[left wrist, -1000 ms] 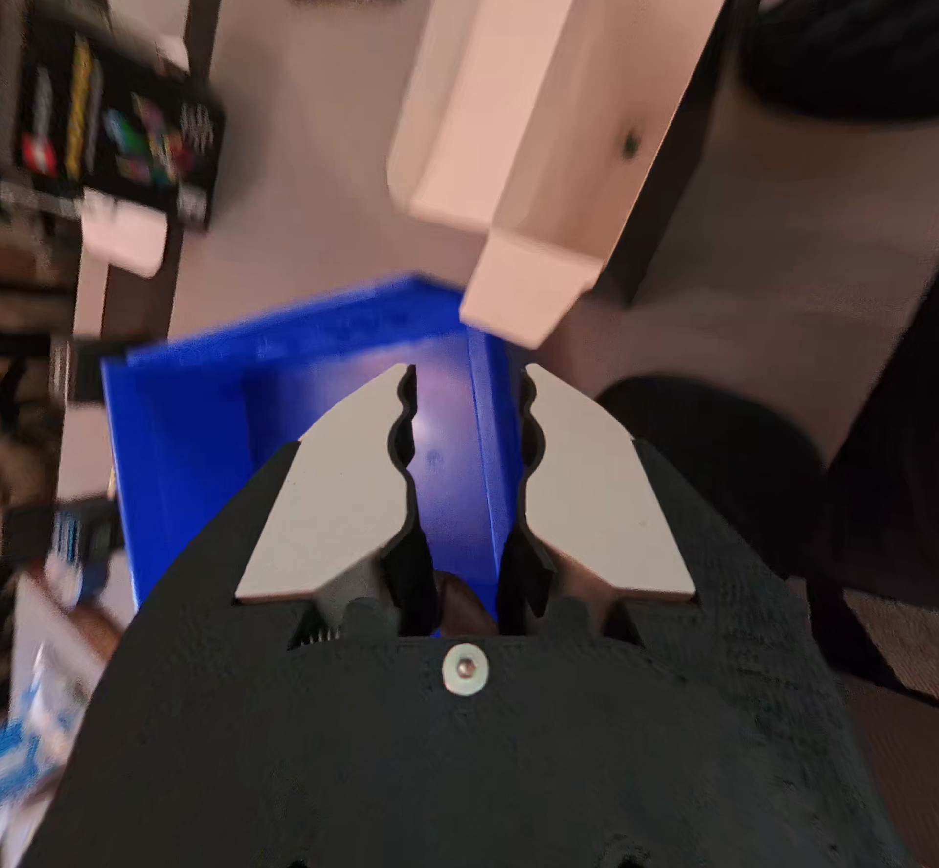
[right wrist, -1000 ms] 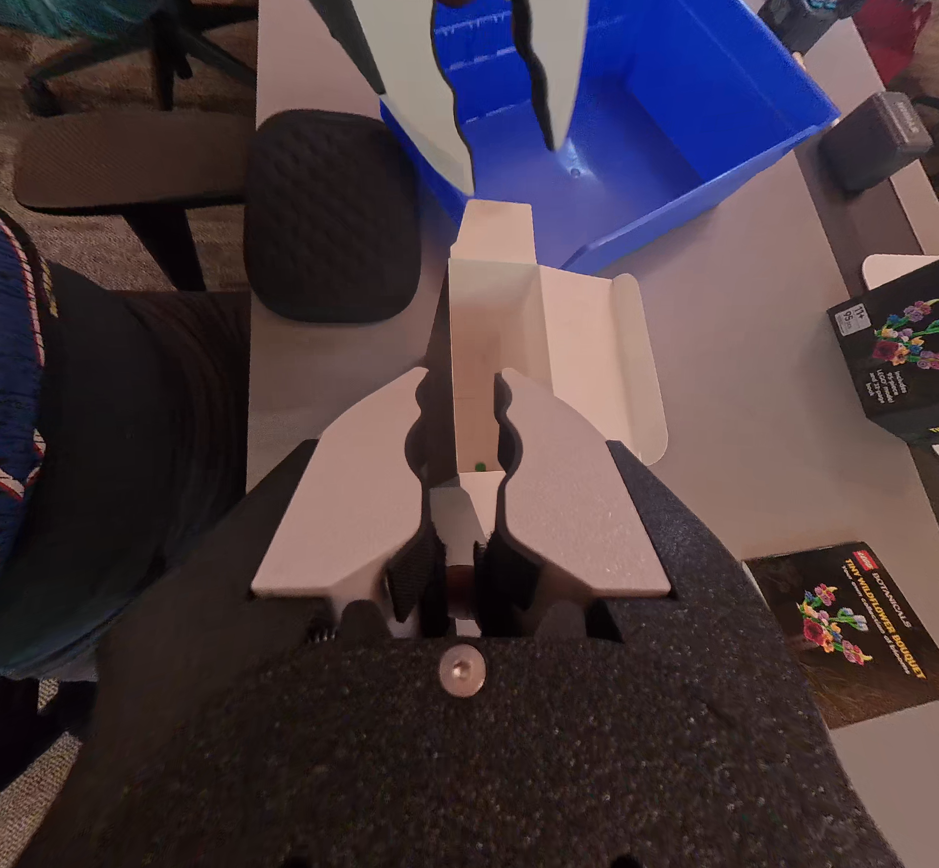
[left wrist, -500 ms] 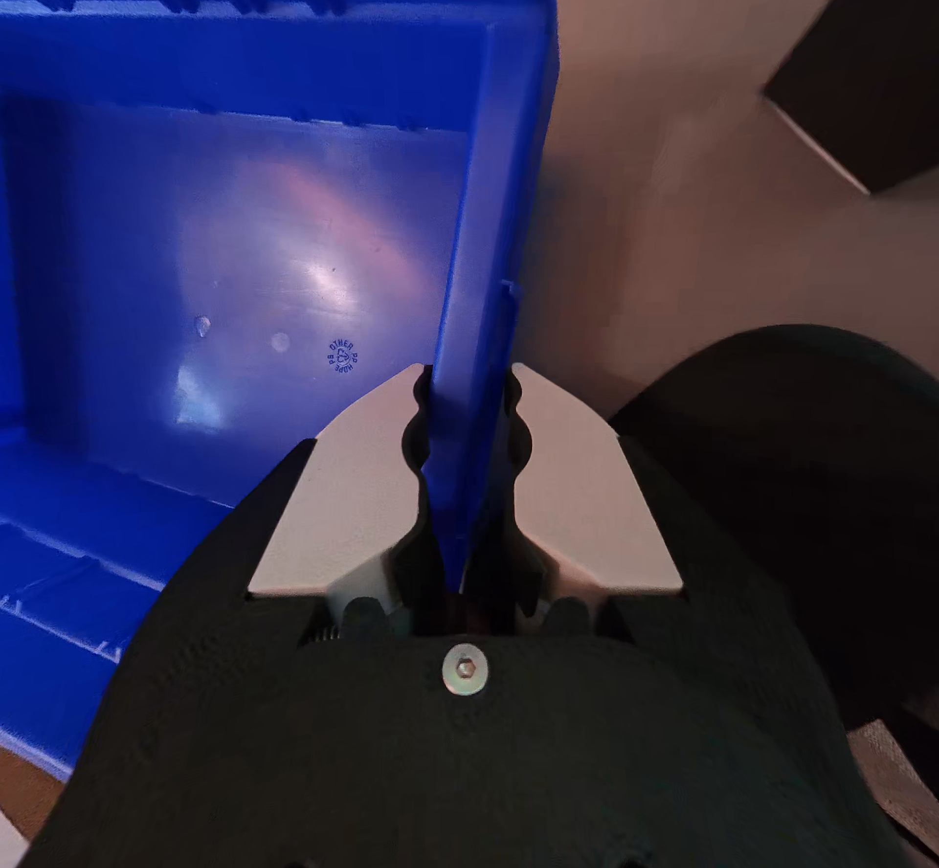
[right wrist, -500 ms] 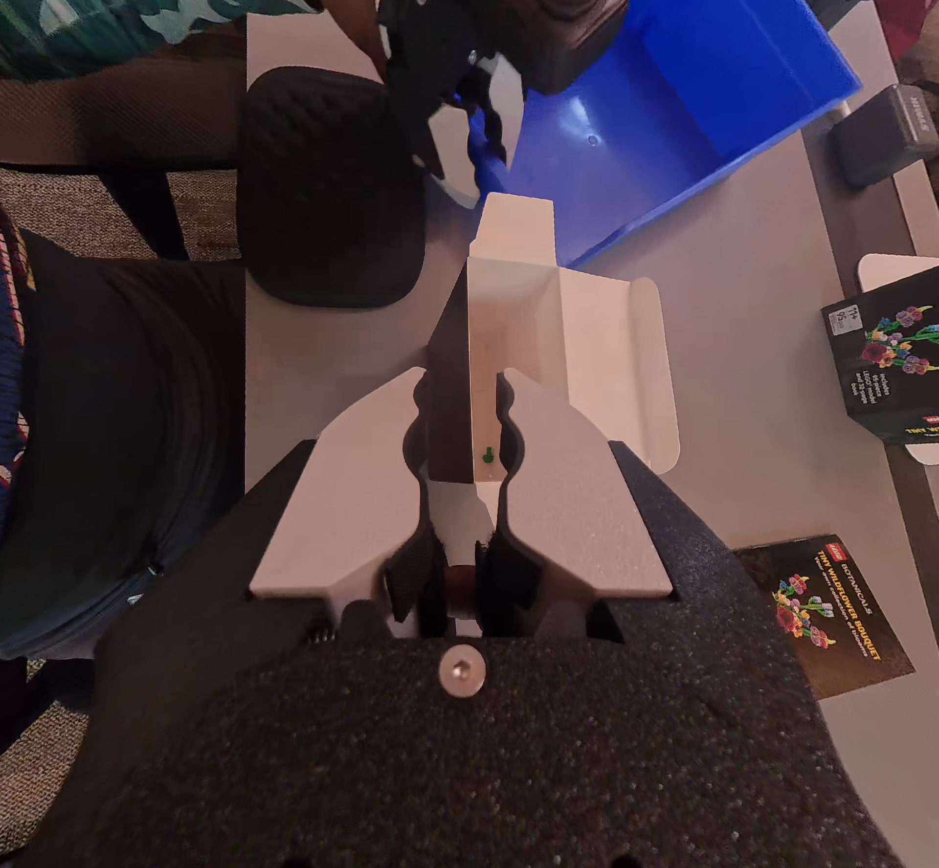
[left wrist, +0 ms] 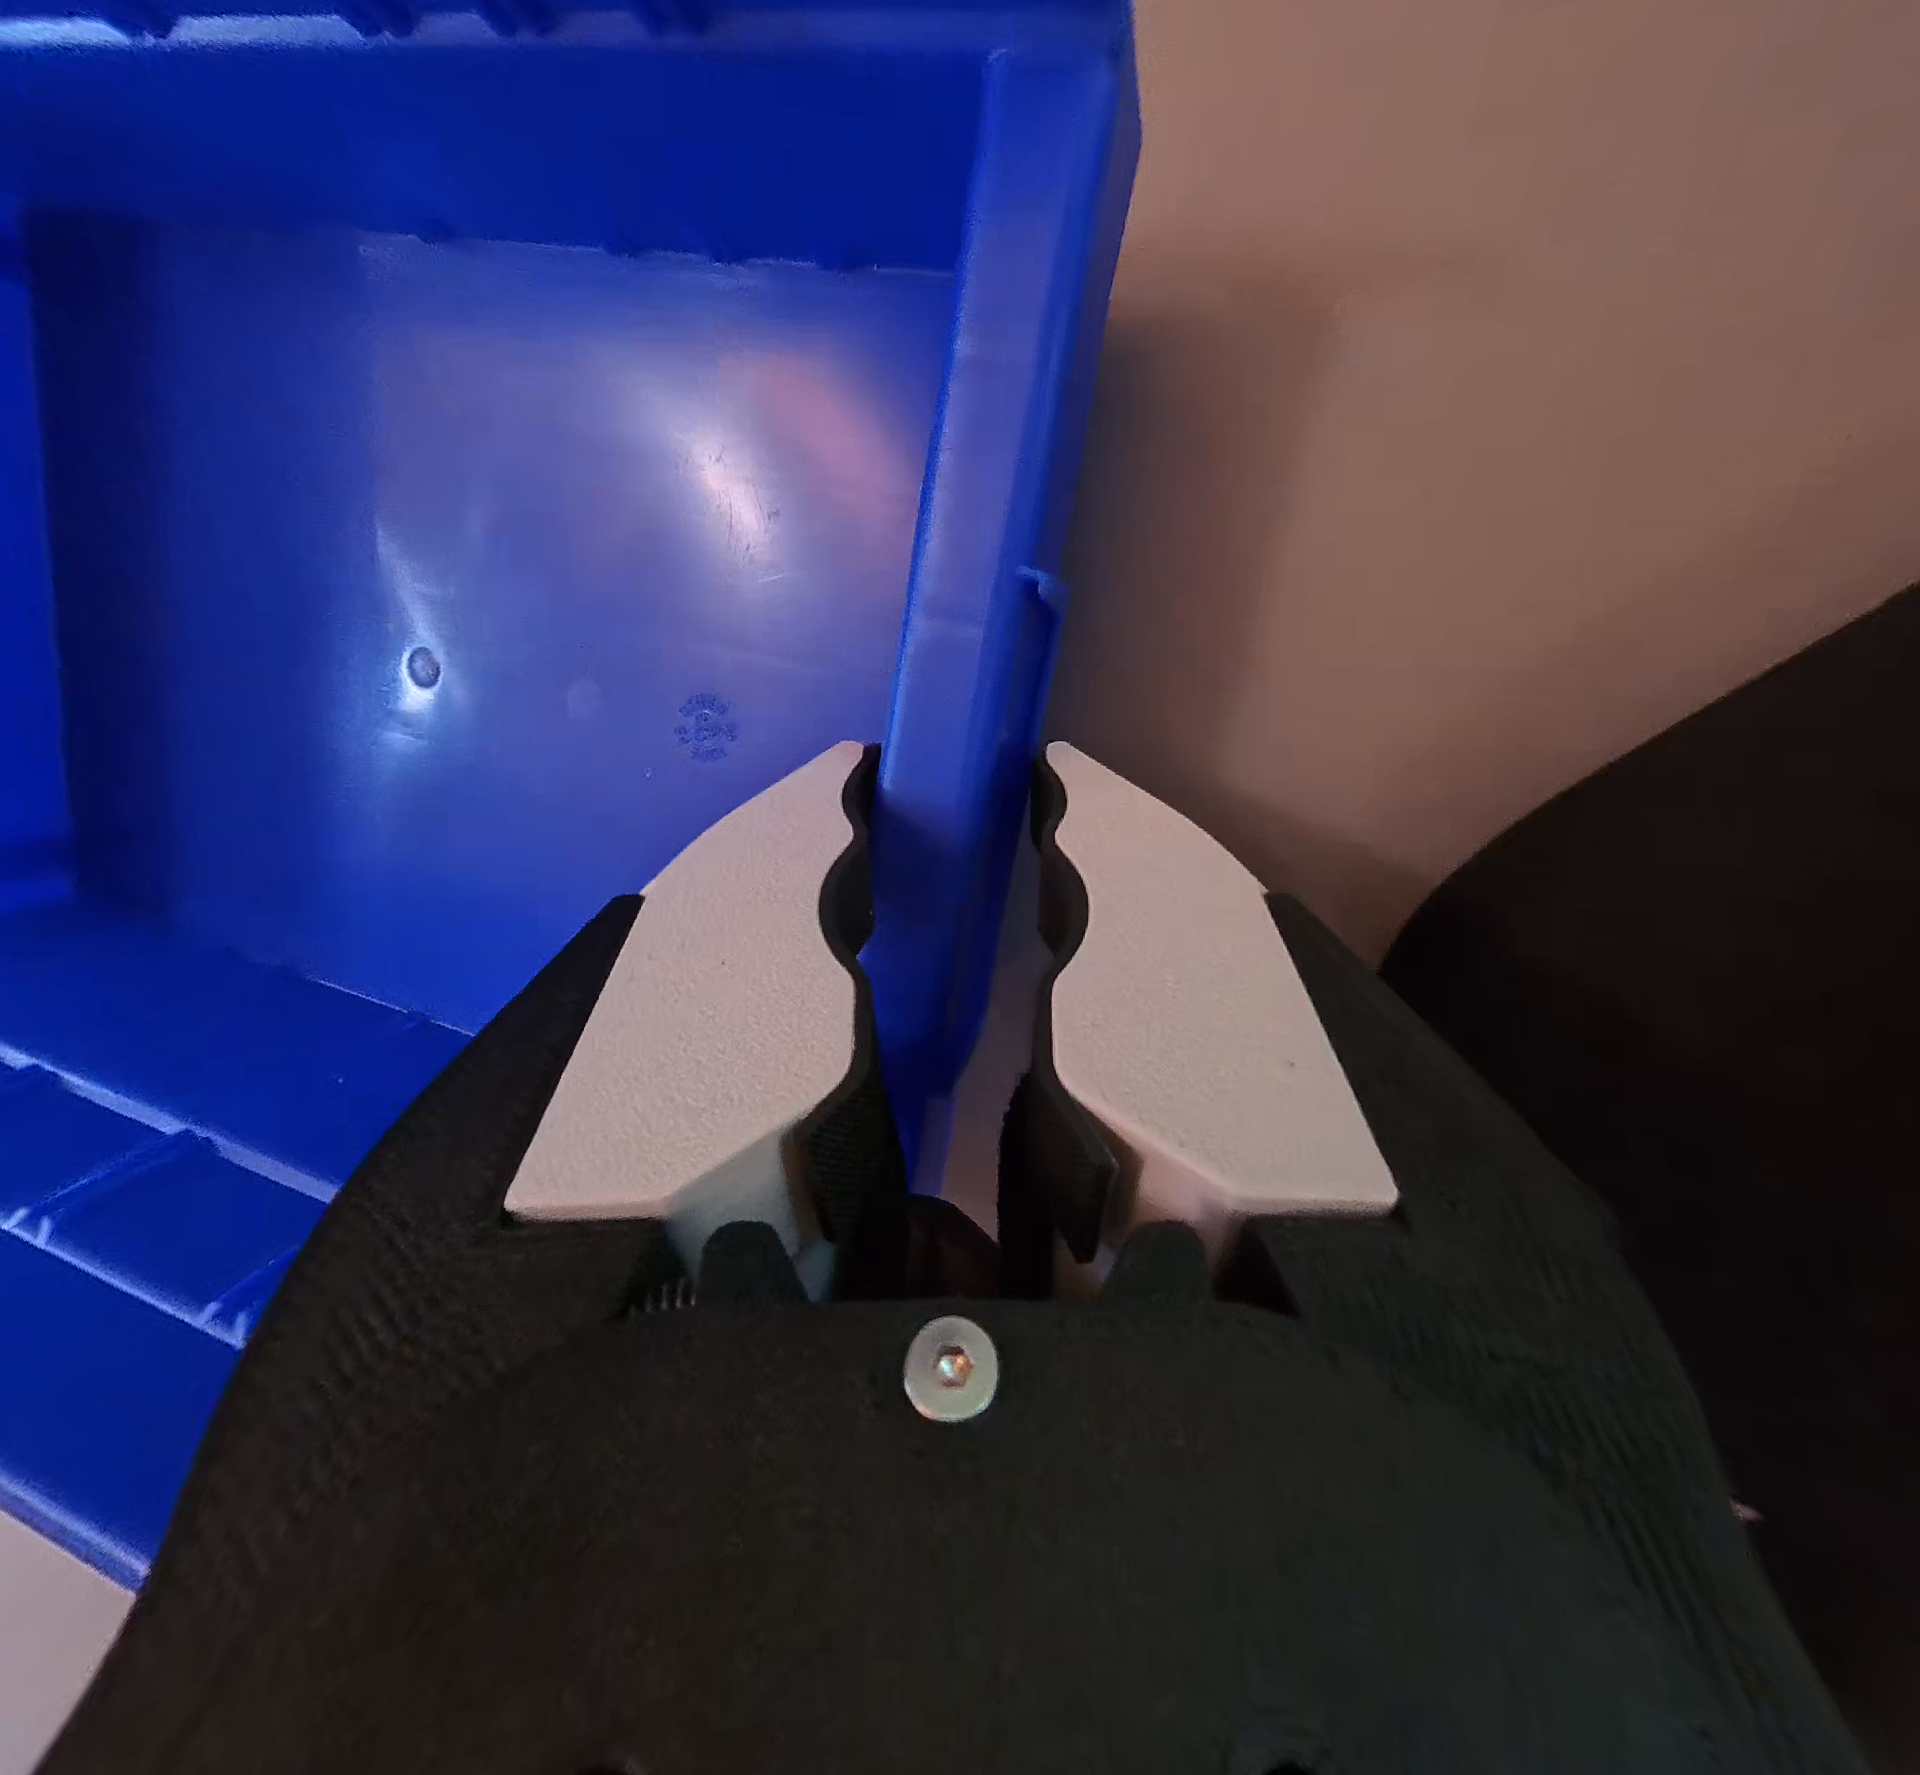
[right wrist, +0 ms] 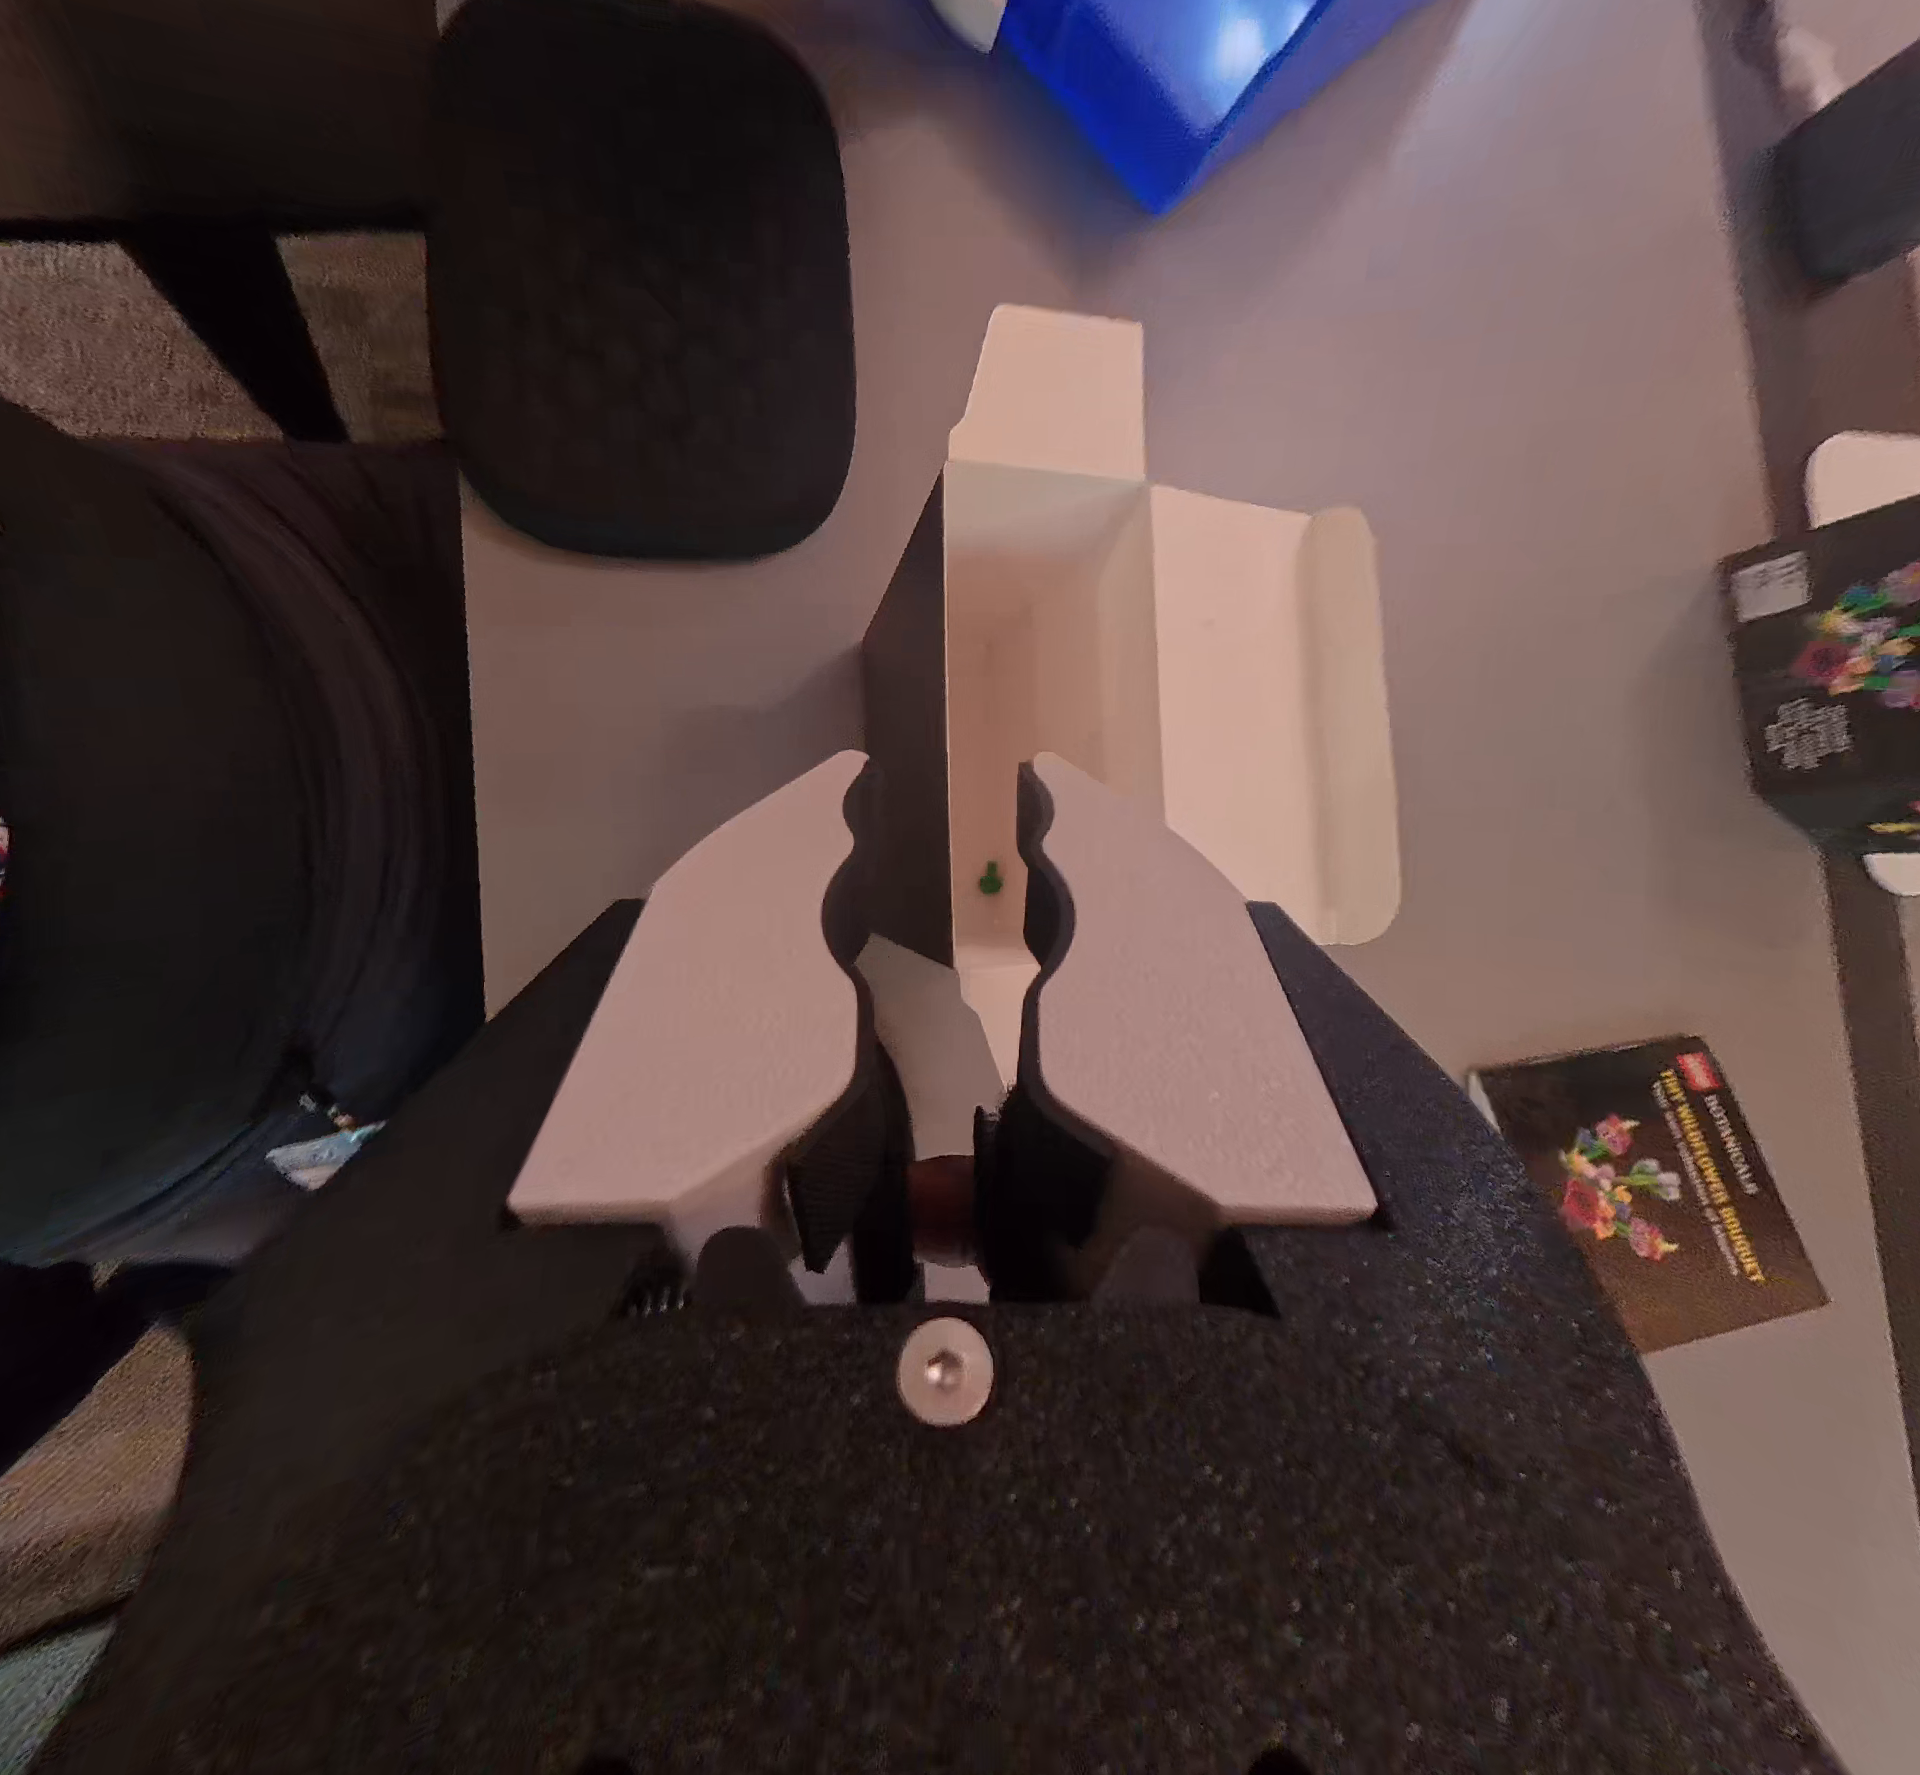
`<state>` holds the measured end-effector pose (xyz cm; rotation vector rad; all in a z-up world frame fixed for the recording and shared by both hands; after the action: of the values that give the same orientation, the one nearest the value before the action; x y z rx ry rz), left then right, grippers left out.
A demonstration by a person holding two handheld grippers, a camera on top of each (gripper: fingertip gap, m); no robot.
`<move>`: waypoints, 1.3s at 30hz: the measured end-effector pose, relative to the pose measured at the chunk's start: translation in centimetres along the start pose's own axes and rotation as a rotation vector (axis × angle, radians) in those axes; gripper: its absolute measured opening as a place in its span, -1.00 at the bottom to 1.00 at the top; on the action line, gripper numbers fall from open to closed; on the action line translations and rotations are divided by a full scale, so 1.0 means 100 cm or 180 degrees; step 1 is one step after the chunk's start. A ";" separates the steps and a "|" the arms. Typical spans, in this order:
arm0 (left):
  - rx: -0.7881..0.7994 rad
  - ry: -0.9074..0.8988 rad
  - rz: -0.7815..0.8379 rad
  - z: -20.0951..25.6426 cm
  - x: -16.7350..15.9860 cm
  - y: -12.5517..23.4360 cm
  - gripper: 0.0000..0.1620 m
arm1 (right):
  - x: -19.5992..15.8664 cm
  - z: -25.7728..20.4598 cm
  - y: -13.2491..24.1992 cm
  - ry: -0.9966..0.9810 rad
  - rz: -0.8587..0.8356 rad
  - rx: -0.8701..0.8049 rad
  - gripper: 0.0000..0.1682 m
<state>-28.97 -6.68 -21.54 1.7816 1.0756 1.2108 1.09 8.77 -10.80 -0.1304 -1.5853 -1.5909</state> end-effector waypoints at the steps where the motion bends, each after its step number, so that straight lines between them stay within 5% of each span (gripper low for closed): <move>1: 0.0054 0.0025 0.0023 -0.002 -0.001 0.000 -0.65 | 0.001 0.000 -0.005 -0.0008 -0.0146 0.0053 -0.68; 4: 0.0178 0.0087 0.0078 -0.003 -0.003 -0.002 -0.63 | 0.004 -0.002 -0.023 0.0116 -0.0582 0.0190 -0.62; 7: 0.0241 0.0130 0.0074 -0.004 -0.003 -0.003 -0.63 | 0.008 -0.001 -0.041 0.0414 -0.0929 0.0202 -0.93; 10: 0.0420 0.0133 0.0139 -0.009 0.001 -0.007 -0.62 | 0.019 0.006 -0.052 0.0690 -0.1008 0.0169 -0.99; 19: 0.0402 -0.0051 0.1196 0.013 0.012 0.032 -0.43 | 0.071 0.057 -0.088 0.1222 -0.0711 0.0730 -0.99; 31: 0.0102 -0.0093 0.1510 0.018 0.001 0.075 -0.41 | 0.133 0.073 -0.155 0.1851 -0.0373 0.1563 -0.99; 39: 0.0082 0.0045 0.1396 0.009 -0.010 0.073 -0.42 | 0.162 0.071 -0.183 0.2107 -0.0458 0.1457 -0.99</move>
<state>-26.61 -10.53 -15.64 2.1005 0.7274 1.4690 -23.70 3.75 -13.49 0.6997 -1.3868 -1.1537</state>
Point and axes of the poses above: each gripper's, where its closed fingertips meet, y back along the fingers, x out of its top, z = x × y across the jaws, the point moved 7 cm from there along y, back along the fingers, and after that the axes turned 4 degrees about -y, right-handed, at the moved point
